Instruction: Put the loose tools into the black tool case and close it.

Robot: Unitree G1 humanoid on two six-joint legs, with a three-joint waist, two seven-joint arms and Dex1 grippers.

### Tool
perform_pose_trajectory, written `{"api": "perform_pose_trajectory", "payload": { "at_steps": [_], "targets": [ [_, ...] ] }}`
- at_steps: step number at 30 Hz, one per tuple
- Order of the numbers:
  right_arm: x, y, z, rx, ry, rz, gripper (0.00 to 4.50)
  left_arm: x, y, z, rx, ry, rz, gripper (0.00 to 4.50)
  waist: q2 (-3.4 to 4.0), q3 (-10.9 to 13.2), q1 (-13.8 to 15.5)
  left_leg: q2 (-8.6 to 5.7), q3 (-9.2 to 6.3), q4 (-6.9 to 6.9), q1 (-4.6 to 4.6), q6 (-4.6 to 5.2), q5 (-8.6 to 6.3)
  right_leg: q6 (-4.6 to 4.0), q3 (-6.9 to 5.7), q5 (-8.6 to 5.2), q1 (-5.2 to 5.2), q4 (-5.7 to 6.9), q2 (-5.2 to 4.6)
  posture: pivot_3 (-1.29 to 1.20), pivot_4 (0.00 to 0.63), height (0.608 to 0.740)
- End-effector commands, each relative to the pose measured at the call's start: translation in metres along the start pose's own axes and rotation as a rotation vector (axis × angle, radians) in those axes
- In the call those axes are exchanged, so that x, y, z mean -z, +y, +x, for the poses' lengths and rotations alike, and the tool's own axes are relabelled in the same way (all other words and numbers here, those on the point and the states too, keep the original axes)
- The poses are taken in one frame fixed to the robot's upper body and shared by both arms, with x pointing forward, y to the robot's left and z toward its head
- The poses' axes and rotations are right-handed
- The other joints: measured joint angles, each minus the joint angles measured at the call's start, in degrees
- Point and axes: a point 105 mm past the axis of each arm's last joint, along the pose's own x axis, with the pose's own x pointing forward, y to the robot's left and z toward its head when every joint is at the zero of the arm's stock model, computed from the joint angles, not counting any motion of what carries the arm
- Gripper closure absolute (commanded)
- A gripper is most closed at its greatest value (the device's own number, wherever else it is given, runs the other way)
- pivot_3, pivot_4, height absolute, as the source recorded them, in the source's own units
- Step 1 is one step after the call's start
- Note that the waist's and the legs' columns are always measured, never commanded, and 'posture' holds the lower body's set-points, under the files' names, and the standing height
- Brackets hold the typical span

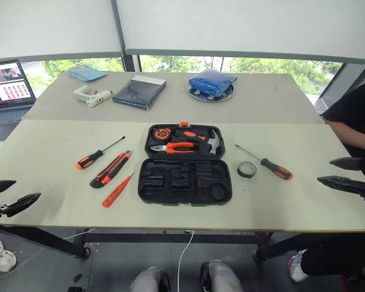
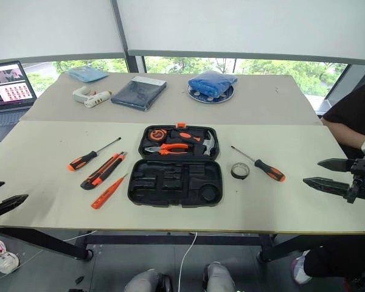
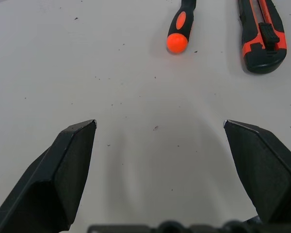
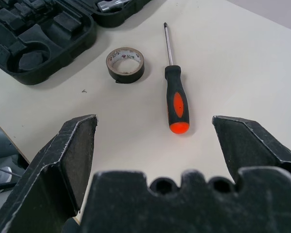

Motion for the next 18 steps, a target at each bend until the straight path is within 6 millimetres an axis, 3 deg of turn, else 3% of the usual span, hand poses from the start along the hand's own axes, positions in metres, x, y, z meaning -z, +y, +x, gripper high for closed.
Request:
{"api": "perform_pose_trajectory", "payload": {
  "at_steps": [1,6,14,18],
  "targets": [
    [-0.009,-0.002,-0.005,0.017,-0.026,-0.059,0.07,-0.012,0.005,-0.003,-0.018,-0.026,0.036,0.00,0.00,0.0,0.0,0.00,0.00,0.00,0.00,0.00,0.00,0.00,0.00,0.00,0.00,0.00,0.00,0.00,0.150,0.718],
    [-0.031,0.016,0.006,-0.057,-0.093,-0.128,0.07,-0.031,0.003,0.018,0.054,-0.002,0.046,0.00,0.01,0.0,0.1,0.00,-0.01,0.01,-0.01,-0.04,0.02,0.16,-0.06,0.10,0.02,0.03,0.02,0.00,0.150,0.718],
    [-0.077,0.074,0.042,-0.285,-0.180,-0.284,0.07,-0.057,0.002,0.080,0.166,0.039,0.105,0.00,0.00,0.0,0.5,-0.02,-0.03,0.04,-0.02,-0.14,0.09,0.15,-0.19,0.14,0.07,0.11,0.16,0.00,0.150,0.718],
    [-0.090,0.101,0.062,-0.344,-0.219,-0.359,0.07,-0.064,-0.008,0.110,0.227,0.087,0.200,0.00,-0.05,0.0,0.3,-0.04,-0.01,0.31,-0.15,-0.06,0.13,-0.18,-0.21,0.32,0.06,0.13,0.60,0.00,0.150,0.718]
  ]
}}
